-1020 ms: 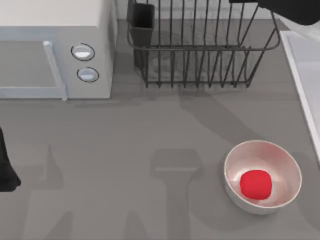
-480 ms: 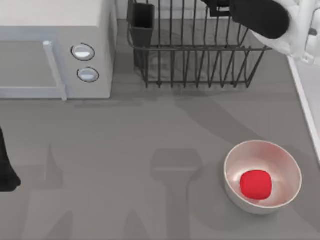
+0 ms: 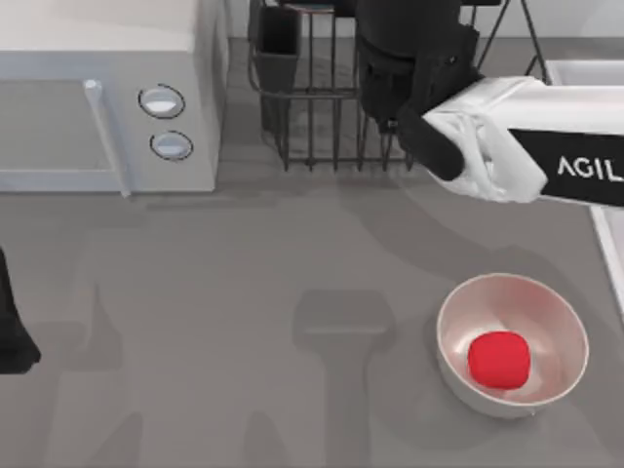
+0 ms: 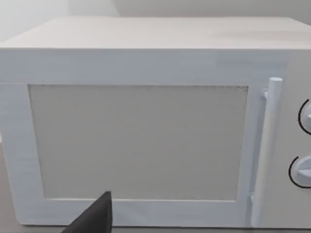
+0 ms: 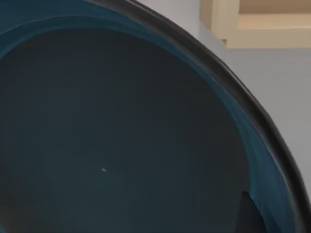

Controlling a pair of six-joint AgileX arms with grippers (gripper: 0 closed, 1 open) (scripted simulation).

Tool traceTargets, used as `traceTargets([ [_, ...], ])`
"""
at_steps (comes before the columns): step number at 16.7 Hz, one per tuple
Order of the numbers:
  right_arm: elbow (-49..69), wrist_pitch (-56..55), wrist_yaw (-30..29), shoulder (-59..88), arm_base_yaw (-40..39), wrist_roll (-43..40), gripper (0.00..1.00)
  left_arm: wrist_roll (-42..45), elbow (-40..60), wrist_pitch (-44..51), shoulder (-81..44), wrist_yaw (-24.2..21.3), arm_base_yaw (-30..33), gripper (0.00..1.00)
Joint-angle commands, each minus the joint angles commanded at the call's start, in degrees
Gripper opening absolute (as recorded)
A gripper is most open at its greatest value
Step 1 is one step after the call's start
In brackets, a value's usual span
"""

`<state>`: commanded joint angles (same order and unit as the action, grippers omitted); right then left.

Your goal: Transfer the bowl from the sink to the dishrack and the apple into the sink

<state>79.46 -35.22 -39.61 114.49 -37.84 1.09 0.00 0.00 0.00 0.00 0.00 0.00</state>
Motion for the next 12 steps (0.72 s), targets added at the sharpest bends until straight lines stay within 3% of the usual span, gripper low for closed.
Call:
traceTargets([
  [7, -3.09, -4.93, 1.50, 2.65, 1.63, -0.07, 0.00, 0.00, 0.00, 0.00, 0.00, 0.00, 0.00, 1.00],
  [12, -3.09, -4.93, 1.50, 2.65, 1.63, -0.07, 0.38, 0.00, 0.00, 0.00, 0.00, 0.00, 0.00, 1.00],
])
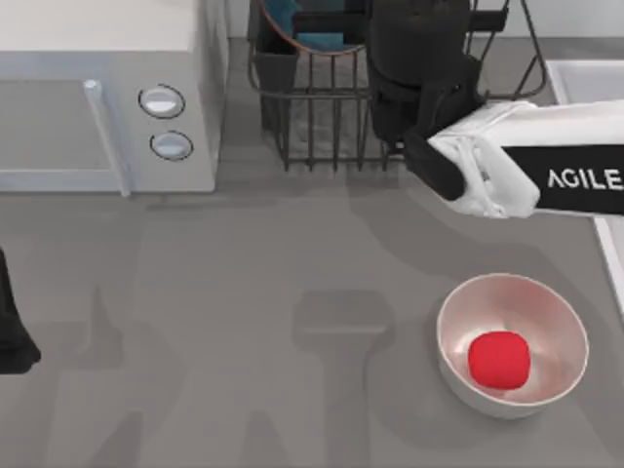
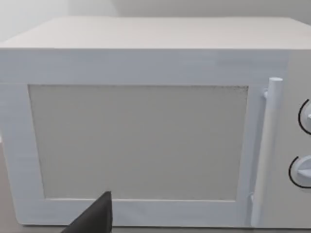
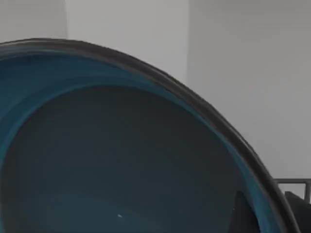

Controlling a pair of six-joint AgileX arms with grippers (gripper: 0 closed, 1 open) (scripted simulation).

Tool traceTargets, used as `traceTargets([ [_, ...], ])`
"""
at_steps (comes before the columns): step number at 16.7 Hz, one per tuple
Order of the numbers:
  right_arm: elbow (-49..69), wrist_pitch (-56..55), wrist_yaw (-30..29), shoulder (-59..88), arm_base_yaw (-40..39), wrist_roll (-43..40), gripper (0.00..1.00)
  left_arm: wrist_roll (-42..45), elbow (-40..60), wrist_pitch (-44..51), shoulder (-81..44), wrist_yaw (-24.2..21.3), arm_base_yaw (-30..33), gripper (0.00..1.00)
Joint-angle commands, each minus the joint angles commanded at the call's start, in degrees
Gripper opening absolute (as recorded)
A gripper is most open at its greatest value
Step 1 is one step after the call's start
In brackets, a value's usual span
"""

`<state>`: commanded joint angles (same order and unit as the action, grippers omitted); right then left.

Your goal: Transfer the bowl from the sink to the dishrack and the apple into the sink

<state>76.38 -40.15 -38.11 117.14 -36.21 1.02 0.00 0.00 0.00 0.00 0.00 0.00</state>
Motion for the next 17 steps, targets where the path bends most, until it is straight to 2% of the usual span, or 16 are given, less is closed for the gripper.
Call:
traceTargets([
  [8, 0.00, 0.00, 0.00, 0.00, 0.00, 0.00, 0.98, 0.00, 0.00, 0.00, 0.00, 0.00, 0.00, 1.00],
  [17, 0.01, 0.01, 0.00, -0.02, -0.16, 0.00, 1.00, 0.00, 0.00, 0.00, 0.00, 0.00, 0.00, 1.00],
])
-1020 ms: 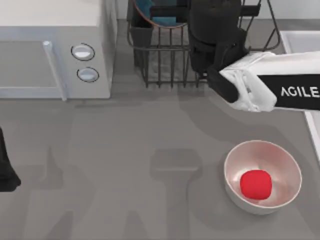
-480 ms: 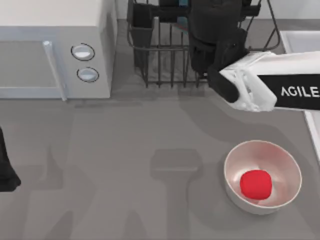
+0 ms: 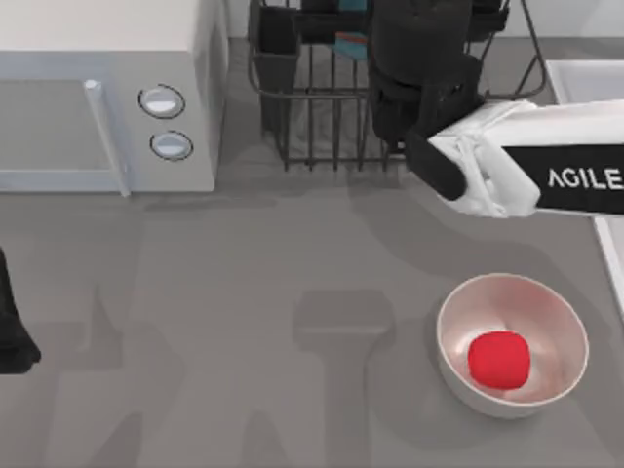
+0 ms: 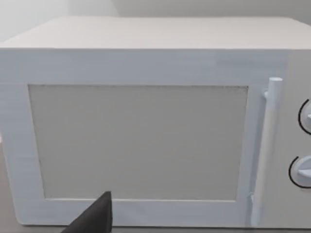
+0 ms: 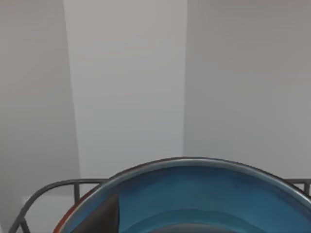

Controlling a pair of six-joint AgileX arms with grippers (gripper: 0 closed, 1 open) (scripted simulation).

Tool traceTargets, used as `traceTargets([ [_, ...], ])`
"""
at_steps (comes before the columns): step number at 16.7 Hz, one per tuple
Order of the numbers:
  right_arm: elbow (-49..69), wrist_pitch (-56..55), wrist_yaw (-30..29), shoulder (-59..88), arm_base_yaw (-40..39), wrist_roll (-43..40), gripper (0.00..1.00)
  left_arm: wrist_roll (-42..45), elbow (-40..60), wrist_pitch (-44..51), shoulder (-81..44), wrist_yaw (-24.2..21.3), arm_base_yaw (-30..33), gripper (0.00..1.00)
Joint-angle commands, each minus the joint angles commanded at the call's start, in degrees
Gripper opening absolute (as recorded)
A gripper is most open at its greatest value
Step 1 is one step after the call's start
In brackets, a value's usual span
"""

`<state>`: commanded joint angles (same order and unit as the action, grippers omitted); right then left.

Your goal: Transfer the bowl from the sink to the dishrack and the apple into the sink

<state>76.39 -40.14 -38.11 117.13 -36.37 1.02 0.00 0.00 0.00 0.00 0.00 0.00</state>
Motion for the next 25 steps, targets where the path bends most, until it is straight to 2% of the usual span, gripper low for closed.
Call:
traceTargets([
  [5, -3.12, 3.16, 0.52, -5.97, 3.05, 1.08, 1.00, 0.00, 0.00, 0.00, 0.00, 0.00, 0.00, 1.00],
  [11, -17.32, 14.81, 5.35, -32.30, 12.81, 3.60, 1.00, 0.00, 0.00, 0.00, 0.00, 0.00, 0.00, 1.00],
  [15, -32.77, 24.45, 11.94, -56.84, 20.64, 4.56, 1.00, 0.00, 0.00, 0.00, 0.00, 0.00, 0.00, 1.00],
  [20, -53.91, 34.44, 22.87, -87.37, 29.23, 3.68, 1.00, 0.00, 0.00, 0.00, 0.00, 0.00, 0.00, 1.00],
  [25, -69.91, 39.19, 33.28, -109.33, 34.49, 0.76, 1.00, 0.00, 0.00, 0.00, 0.00, 0.00, 0.00, 1.00],
])
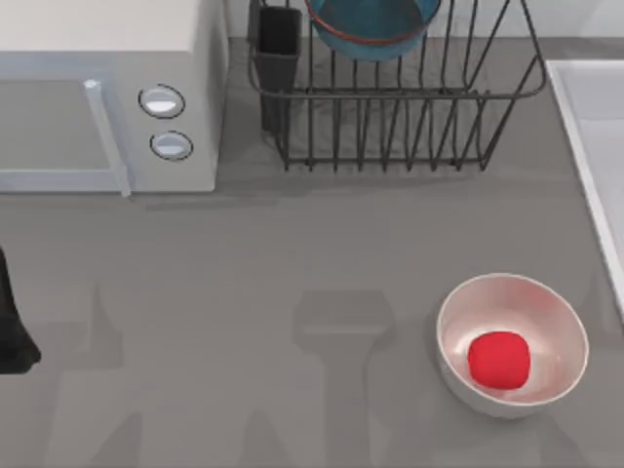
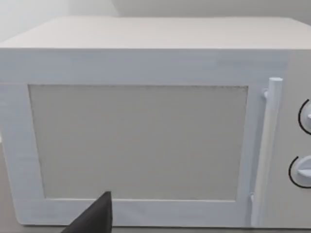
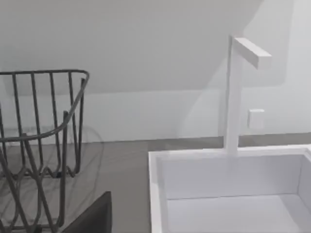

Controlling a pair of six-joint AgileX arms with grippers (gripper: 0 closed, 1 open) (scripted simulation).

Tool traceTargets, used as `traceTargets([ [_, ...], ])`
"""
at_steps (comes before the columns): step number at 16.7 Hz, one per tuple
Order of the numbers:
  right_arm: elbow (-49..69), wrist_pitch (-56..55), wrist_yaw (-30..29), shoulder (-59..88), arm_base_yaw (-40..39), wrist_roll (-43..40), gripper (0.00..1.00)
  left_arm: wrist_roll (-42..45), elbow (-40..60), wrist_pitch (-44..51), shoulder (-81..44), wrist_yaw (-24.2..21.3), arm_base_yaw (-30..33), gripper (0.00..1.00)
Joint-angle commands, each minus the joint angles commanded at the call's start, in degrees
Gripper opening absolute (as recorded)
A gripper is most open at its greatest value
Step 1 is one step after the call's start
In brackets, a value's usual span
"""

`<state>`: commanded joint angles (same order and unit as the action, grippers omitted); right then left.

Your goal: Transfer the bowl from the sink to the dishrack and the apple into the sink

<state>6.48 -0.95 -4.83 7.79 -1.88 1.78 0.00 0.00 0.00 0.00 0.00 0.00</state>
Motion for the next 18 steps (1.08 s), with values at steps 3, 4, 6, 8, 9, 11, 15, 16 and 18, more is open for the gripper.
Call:
traceTargets([
  [3, -5.31, 0.84, 3.93, -6.45, 1.56, -1.43, 1.00, 0.00, 0.00, 0.00, 0.00, 0.00, 0.00, 1.00],
  [4, -6.14, 0.92, 4.57, -7.41, 1.79, -1.68, 1.00, 0.00, 0.00, 0.00, 0.00, 0.00, 0.00, 1.00],
  [6, -6.48, 0.95, 4.84, -7.79, 1.88, -1.78, 1.00, 0.00, 0.00, 0.00, 0.00, 0.00, 0.00, 1.00],
  [8, -6.48, 0.95, 4.84, -7.79, 1.88, -1.78, 1.00, 0.00, 0.00, 0.00, 0.00, 0.00, 0.00, 1.00],
  [9, -6.48, 0.95, 4.84, -7.79, 1.88, -1.78, 1.00, 0.00, 0.00, 0.00, 0.00, 0.00, 0.00, 1.00],
  [11, -6.48, 0.95, 4.84, -7.79, 1.88, -1.78, 1.00, 0.00, 0.00, 0.00, 0.00, 0.00, 0.00, 1.00],
  [15, -6.48, 0.95, 4.84, -7.79, 1.88, -1.78, 1.00, 0.00, 0.00, 0.00, 0.00, 0.00, 0.00, 1.00],
  [16, -6.48, 0.95, 4.84, -7.79, 1.88, -1.78, 1.00, 0.00, 0.00, 0.00, 0.00, 0.00, 0.00, 1.00],
  [18, -6.48, 0.95, 4.84, -7.79, 1.88, -1.78, 1.00, 0.00, 0.00, 0.00, 0.00, 0.00, 0.00, 1.00],
])
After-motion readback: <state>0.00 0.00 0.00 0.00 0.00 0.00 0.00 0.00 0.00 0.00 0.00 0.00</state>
